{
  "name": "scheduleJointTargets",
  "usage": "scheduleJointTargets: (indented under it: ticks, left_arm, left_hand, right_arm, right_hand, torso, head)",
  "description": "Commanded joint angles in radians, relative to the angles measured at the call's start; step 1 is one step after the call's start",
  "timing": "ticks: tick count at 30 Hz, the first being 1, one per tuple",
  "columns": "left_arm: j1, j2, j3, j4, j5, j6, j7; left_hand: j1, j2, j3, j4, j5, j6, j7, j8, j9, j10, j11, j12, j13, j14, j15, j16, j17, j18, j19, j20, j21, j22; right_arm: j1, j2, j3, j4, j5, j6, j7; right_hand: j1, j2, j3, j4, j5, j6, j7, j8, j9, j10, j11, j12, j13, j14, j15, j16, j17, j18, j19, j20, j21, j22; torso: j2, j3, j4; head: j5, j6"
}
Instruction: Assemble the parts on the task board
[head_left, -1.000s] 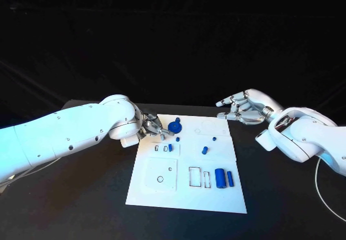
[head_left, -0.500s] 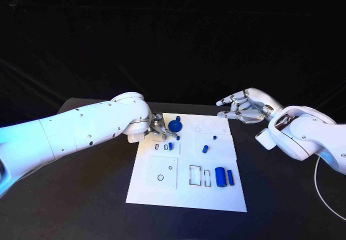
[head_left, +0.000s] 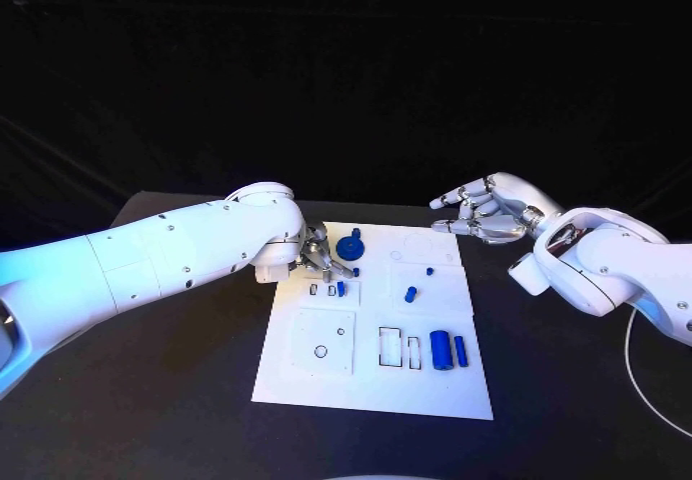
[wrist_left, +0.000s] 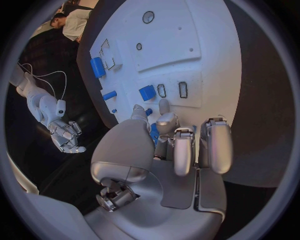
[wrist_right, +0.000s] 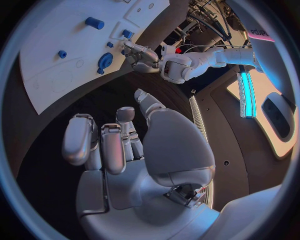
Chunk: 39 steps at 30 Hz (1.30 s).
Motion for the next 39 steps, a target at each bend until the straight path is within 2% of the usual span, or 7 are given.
scheduleJointTargets:
  ticks: [1, 7, 21, 39]
  left_arm:
    - [0.001, 0.006, 0.0, 0.001, -0.009, 0.052, -0.006]
    - [0.001, 0.009, -0.001, 0.004, -0.003, 0.057, -0.007]
    - [0.0, 0.011, -0.001, 0.015, 0.01, 0.054, -0.005]
    - [-0.001, 0.018, -0.001, 0.018, 0.031, 0.086, -0.004]
  left_hand:
    - [-0.007, 0.003, -0.006, -0.002, -0.005, -0.009, 0.0, 0.008, 0.003, 0.007, -0.003, 0.004, 0.001, 0.105, -0.005, 0.002, 0.263, -0.016, 0.032, -0.005, 0.003, 0.023]
    - [-0.007, 0.01, -0.011, -0.001, -0.005, -0.009, -0.002, 0.013, 0.01, 0.014, -0.004, 0.013, 0.012, 0.105, -0.006, 0.002, 0.263, -0.018, 0.036, -0.006, 0.011, 0.037]
    - [0.005, 0.022, -0.016, -0.004, -0.004, -0.01, -0.005, 0.022, 0.024, 0.021, -0.007, 0.022, 0.022, 0.105, -0.009, 0.002, 0.263, -0.02, 0.04, -0.009, 0.02, 0.051]
    - [0.025, 0.03, -0.017, -0.007, -0.003, -0.014, -0.006, 0.026, 0.036, 0.021, -0.008, 0.023, 0.023, 0.105, -0.009, 0.002, 0.263, -0.02, 0.04, -0.009, 0.02, 0.052]
  right_arm:
    - [0.0, 0.003, 0.0, -0.002, 0.0, 0.013, -0.004]
    - [0.0, 0.008, -0.001, -0.005, -0.002, 0.012, -0.004]
    - [0.0, 0.017, -0.002, -0.014, -0.005, 0.023, -0.009]
    - [0.0, 0.023, -0.004, -0.019, -0.007, 0.036, -0.016]
  right_hand:
    - [0.003, 0.004, -0.004, -0.002, 0.006, 0.008, 0.002, 0.005, 0.001, 0.005, 0.001, -0.004, -0.001, 0.052, 0.002, -0.006, 0.008, -0.003, -0.007, 0.001, -0.006, -0.001]
    - [0.003, 0.005, -0.004, -0.002, 0.007, 0.008, 0.002, 0.006, 0.001, 0.004, 0.001, -0.005, -0.002, 0.052, 0.002, -0.006, 0.008, -0.003, -0.008, 0.0, -0.007, -0.003]
    - [0.001, 0.006, -0.005, 0.0, 0.009, 0.01, 0.002, 0.008, 0.002, 0.004, 0.001, -0.005, -0.004, 0.052, 0.002, -0.008, 0.006, -0.003, -0.008, 0.0, -0.007, -0.003]
    - [0.001, 0.008, -0.005, 0.0, 0.012, 0.011, 0.001, 0.009, 0.002, 0.004, 0.0, -0.003, -0.003, 0.052, 0.001, -0.009, 0.004, -0.003, -0.008, 0.0, -0.008, -0.004]
  torso:
    - [0.0, -0.0012, 0.0014]
    - [0.0, -0.0017, 0.0011]
    - [0.0, -0.003, 0.0054]
    - [0.0, -0.0043, 0.0071]
  head:
    - [0.0, -0.003]
    - [-0.002, -0.011]
    - [-0.007, -0.017]
    - [-0.006, -0.018]
